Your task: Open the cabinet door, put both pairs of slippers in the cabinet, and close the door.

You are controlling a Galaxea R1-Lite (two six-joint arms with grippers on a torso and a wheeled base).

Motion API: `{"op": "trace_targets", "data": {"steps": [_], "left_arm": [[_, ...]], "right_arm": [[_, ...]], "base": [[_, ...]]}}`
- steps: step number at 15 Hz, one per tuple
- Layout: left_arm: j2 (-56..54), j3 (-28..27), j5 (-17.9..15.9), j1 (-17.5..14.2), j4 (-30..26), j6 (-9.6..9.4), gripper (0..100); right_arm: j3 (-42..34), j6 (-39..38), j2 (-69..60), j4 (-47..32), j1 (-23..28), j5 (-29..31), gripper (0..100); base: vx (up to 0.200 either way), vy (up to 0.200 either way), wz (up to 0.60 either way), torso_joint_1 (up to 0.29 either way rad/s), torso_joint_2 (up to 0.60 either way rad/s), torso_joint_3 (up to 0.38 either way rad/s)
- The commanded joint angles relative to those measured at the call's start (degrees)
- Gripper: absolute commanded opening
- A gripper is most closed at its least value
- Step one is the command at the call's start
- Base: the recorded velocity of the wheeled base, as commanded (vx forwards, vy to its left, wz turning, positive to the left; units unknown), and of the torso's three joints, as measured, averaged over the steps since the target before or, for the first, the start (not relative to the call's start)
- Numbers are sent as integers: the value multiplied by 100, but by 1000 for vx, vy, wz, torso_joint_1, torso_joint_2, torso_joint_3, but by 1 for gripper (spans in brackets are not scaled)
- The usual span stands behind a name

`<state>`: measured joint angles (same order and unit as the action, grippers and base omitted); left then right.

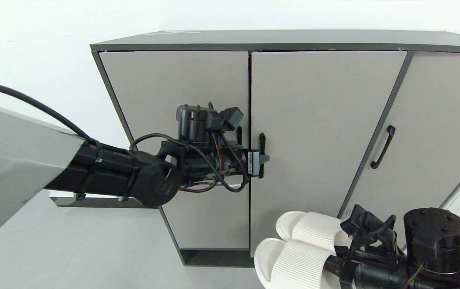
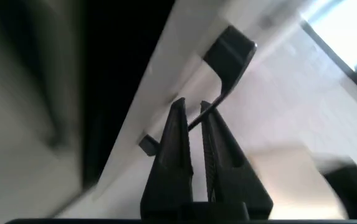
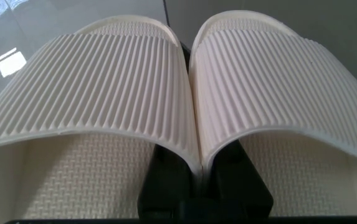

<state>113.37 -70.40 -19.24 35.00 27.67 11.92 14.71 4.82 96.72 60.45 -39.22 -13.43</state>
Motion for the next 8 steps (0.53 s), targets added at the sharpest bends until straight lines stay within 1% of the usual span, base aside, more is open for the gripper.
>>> {"op": "trace_targets", "data": {"steps": [1,2,3,4,5,6,7,8], "left_arm": [[-720,650,-19,262,-25,21,0],[-1036,1002,-19,358,-7,21,0],[-1353,1371,-19,411,1,12,0],[-1810,1863,-19,455,10,3,0],[-2258,2320,-27,464,19,3,0],[-2680,2698,-27,455,19,3,0],[-3023,2927,-27,358,10,3,0],[-3093,2918,-27,156,10,12,0]], "right_arm": [[-109,46,5,151,-86,-1,0],[-241,37,5,450,-112,-116,0],[-426,37,-4,810,-112,-502,0],[-724,28,-22,1250,-104,-1153,0],[-900,28,22,1540,-60,-1619,0],[-997,37,40,1584,-16,-1803,0],[-1041,46,40,1584,-16,-1926,0],[-1067,46,40,1584,-16,-2023,0]], "base": [[0,0,0,0,0,0],[0,0,0,0,0,0],[0,0,0,0,0,0],[0,0,0,0,0,0],[0,0,0,0,0,0],[0,0,0,0,0,0],[0,0,0,0,0,0],[0,0,0,0,0,0]]}}
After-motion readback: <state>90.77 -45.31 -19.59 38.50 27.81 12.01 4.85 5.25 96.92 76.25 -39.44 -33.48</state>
